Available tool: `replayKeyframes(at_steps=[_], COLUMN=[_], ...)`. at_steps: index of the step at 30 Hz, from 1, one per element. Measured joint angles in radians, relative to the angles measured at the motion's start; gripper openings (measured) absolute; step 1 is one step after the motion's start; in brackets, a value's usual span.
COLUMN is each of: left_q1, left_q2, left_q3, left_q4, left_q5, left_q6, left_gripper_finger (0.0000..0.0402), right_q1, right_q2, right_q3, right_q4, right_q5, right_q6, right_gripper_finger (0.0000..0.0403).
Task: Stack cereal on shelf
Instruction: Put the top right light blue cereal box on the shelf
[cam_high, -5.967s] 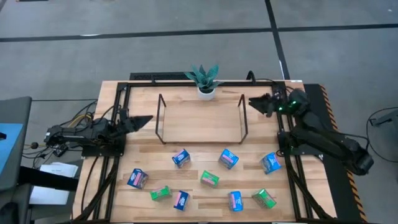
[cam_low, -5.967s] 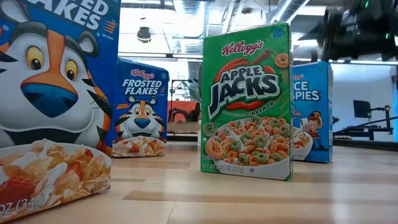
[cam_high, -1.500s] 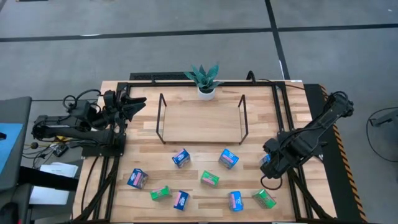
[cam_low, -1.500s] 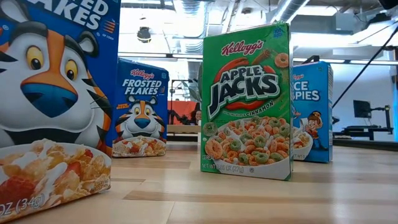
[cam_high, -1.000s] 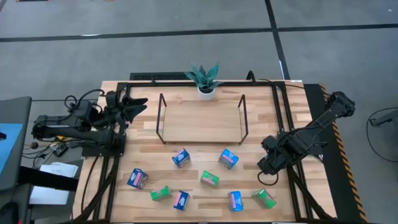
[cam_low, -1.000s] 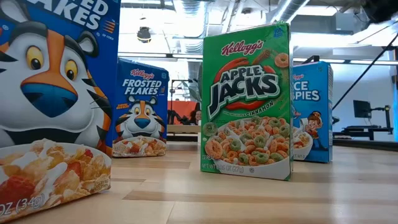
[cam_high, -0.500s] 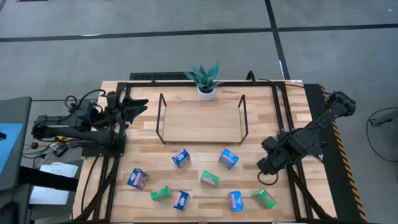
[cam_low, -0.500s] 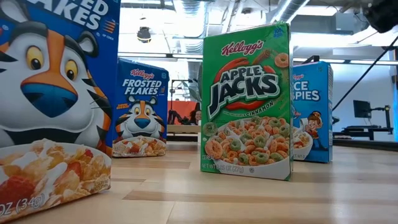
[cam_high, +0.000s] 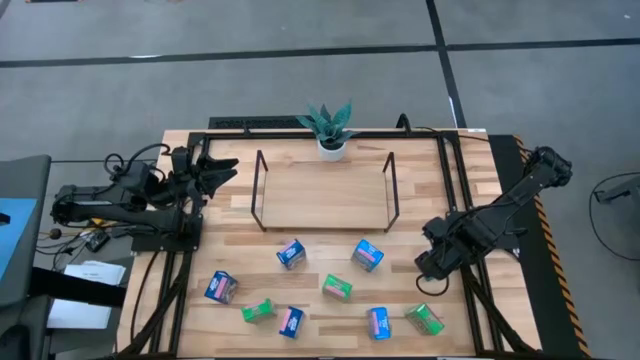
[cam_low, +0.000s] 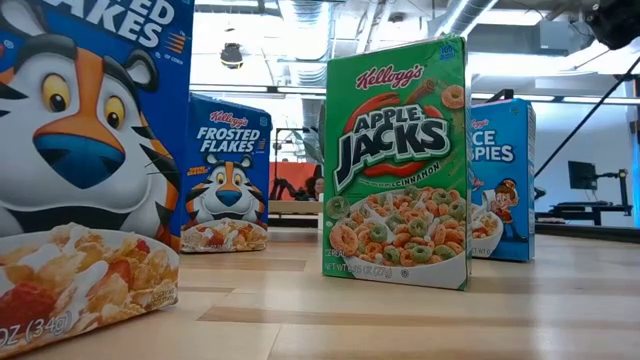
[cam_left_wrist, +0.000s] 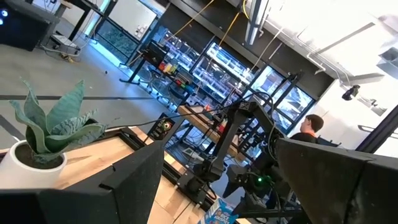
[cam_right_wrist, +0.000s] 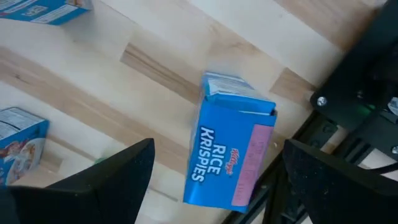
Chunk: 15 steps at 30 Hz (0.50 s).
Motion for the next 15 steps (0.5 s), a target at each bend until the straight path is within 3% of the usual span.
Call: replayKeyframes(at_steps=[9, 15], left_q1=[0.000, 0.000], left_q2=[0.000, 0.000], left_q3=[0.000, 0.000], left_q4=[-0.021, -0.021], left_q5=[0.000, -0.006], left_q6=[-0.011, -0.014], left_gripper_finger=[0.0300, 0.0300], right_q1=[0.000, 0.000], right_q2=[0.000, 0.000], right_q3=[-0.107, -0.110], right_q4=[0.156, 0.170], right_q5=[-0.017, -0.027], right_q6=[0.002, 0.000], right_gripper_finger=[0.0372, 0.0347])
